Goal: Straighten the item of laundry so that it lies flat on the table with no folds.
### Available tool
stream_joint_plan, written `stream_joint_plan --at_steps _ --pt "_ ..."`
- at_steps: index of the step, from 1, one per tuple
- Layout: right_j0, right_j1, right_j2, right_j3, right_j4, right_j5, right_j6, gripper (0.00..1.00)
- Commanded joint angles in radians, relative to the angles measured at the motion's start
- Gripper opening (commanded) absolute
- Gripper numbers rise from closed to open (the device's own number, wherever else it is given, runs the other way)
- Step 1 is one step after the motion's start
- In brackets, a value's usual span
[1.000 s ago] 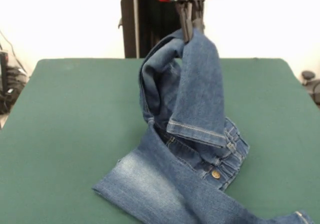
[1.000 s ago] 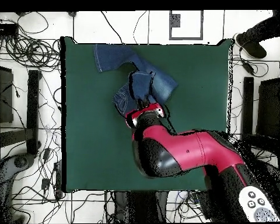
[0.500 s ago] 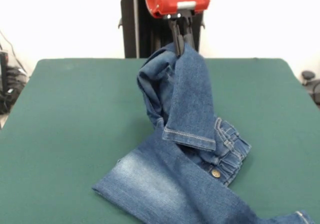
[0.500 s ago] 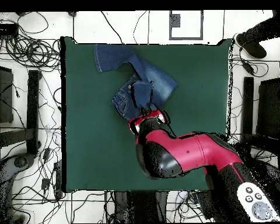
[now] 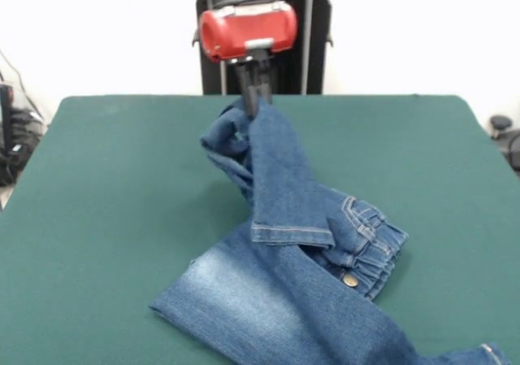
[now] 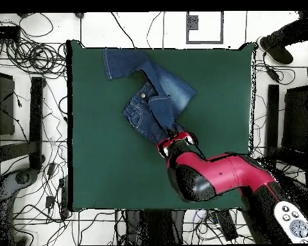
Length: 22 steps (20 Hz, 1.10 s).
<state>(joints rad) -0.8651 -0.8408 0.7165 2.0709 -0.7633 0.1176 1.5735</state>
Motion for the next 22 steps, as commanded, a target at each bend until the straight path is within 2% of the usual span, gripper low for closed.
stream_joint_plan --at_steps 1,7,11,15,22 --pt "-0.113 0.11 0.162 0.088 -0.096 -0.001 -0.081 0.0" --pt "-0.196 0.177 0.228 0.078 -0.171 0.054 -0.145 0.0" --pt "-0.259 0.215 0.295 0.095 -0.171 0.1 -0.173 0.0" --pt "-0.268 0.233 0.329 0.102 -0.181 0.112 -0.167 0.0" --pt "-0.302 0.285 0.354 0.112 -0.249 0.066 -0.135 0.0"
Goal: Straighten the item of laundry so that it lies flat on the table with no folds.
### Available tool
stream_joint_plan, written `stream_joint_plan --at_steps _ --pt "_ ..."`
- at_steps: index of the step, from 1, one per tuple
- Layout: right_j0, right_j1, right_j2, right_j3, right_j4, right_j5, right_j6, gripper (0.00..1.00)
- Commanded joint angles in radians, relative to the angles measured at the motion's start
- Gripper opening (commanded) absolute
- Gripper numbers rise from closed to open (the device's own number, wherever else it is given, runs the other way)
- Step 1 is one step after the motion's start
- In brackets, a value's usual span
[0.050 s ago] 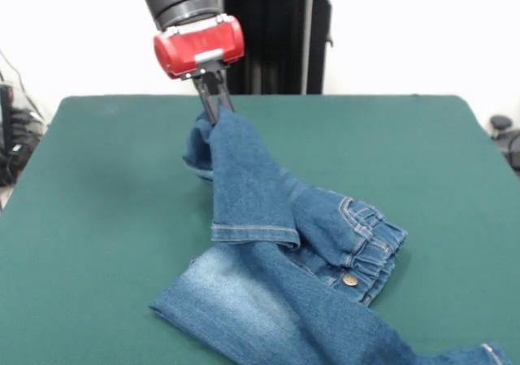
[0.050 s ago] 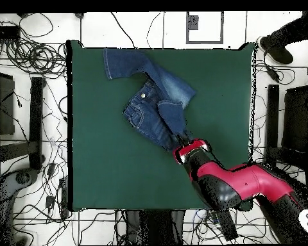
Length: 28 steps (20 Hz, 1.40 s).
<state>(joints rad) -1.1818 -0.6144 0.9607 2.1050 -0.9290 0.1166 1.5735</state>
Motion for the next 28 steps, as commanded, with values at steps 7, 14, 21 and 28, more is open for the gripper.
stream_joint_plan --at_steps 7,14,21,28 --pt "0.036 0.052 0.063 0.093 -0.176 0.015 -0.073 0.0" --pt "0.014 0.051 0.058 0.1 -0.168 0.15 -0.162 0.0" --pt "0.04 -0.009 -0.003 0.099 -0.167 0.283 -0.235 0.0" --pt "0.058 -0.066 -0.035 0.074 -0.201 0.381 -0.274 0.0"
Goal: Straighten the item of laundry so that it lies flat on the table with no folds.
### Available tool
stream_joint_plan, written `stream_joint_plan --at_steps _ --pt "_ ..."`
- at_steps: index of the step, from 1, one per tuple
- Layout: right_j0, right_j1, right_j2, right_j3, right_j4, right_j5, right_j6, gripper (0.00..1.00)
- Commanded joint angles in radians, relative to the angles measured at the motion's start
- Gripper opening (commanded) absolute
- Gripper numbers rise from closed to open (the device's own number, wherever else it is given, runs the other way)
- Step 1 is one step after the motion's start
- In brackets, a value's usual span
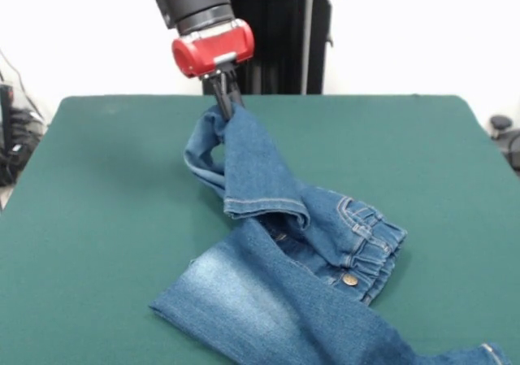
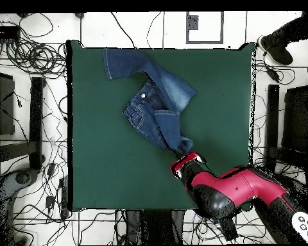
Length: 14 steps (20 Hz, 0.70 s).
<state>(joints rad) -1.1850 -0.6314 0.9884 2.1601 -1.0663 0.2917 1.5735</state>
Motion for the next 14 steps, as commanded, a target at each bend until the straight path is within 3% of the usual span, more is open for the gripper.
stream_joint_plan --at_steps 1,14 --pt "0.061 -0.045 -0.063 0.012 -0.069 0.211 -0.276 0.0" --pt "0.017 0.003 -0.04 -0.061 -0.075 0.312 -0.409 0.0"
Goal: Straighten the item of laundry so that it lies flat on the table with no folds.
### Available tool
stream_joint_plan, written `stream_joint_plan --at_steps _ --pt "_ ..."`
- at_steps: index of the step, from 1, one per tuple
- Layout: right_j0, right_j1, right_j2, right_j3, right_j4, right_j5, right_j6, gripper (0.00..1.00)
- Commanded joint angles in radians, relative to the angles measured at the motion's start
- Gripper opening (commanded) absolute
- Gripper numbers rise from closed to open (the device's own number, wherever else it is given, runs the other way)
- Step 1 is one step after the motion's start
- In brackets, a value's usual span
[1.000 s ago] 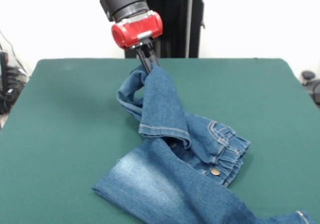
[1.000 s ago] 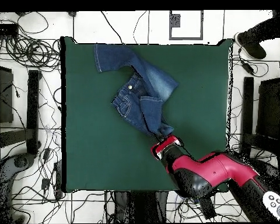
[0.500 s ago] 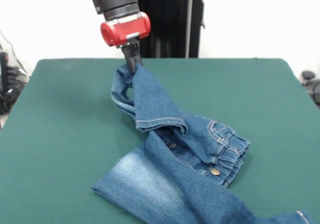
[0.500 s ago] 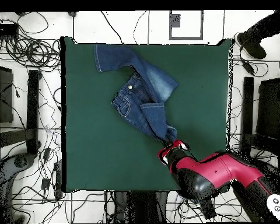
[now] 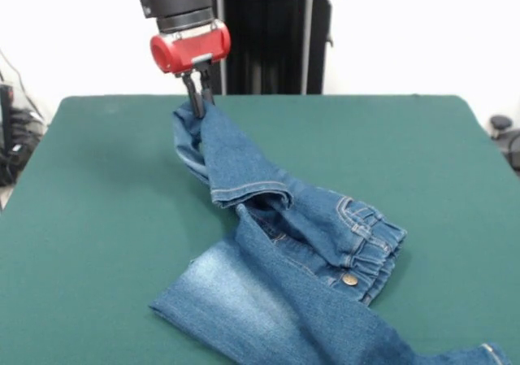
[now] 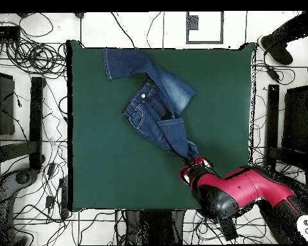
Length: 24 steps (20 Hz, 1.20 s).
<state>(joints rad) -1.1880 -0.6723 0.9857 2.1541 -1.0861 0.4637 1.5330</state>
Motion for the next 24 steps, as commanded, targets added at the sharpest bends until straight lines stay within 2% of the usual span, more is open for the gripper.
stream_joint_plan --at_steps 1,7,8,12,13,15,18,24 --pt "0.016 0.05 -0.035 -0.058 -0.051 0.143 -0.38 0.0" --pt "-0.04 0.126 0.01 -0.08 0.02 0.148 -0.46 0.0" --pt "-0.047 0.141 0.014 -0.085 0.036 0.135 -0.451 1.0" --pt "-0.097 0.207 0.05 -0.102 0.093 0.133 -0.492 1.0" --pt "-0.101 0.2 0.078 -0.094 0.104 0.153 -0.56 1.0" --pt "-0.11 0.188 0.111 -0.086 0.136 0.176 -0.601 1.0" --pt "-0.101 0.134 0.138 -0.073 0.195 0.198 -0.54 1.0" --pt "-0.106 0.079 0.188 -0.058 0.26 0.219 -0.516 1.0"
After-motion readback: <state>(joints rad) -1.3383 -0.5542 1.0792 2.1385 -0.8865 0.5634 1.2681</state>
